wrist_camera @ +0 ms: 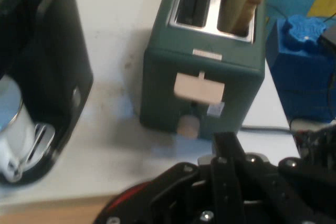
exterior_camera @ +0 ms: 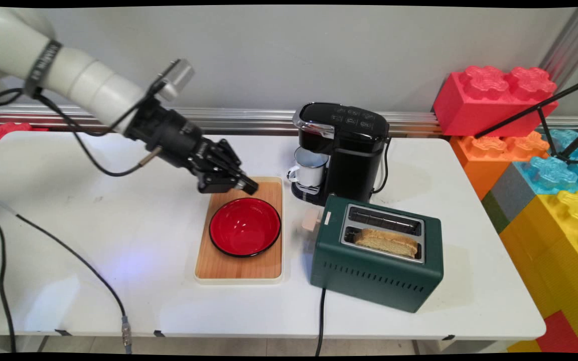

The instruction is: Press the toaster switch

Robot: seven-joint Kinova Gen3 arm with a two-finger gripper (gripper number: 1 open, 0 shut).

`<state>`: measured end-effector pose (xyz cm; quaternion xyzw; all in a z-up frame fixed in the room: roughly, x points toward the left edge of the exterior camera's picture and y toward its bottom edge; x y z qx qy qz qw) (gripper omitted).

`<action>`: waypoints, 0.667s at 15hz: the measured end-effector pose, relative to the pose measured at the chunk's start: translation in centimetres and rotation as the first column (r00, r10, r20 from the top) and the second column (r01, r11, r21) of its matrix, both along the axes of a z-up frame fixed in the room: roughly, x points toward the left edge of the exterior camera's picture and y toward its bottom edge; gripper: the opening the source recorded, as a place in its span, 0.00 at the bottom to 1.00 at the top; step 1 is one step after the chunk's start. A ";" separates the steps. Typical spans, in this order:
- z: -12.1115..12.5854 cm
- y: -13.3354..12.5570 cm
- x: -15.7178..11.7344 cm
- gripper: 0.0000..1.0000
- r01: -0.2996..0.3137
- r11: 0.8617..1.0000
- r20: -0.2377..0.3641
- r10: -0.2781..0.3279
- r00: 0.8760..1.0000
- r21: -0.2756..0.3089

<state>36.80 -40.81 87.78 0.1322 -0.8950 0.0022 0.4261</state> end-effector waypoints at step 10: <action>-4.7 -4.4 -4.9 0.00 0.148 0.987 -0.099 -0.153 0.983 -0.059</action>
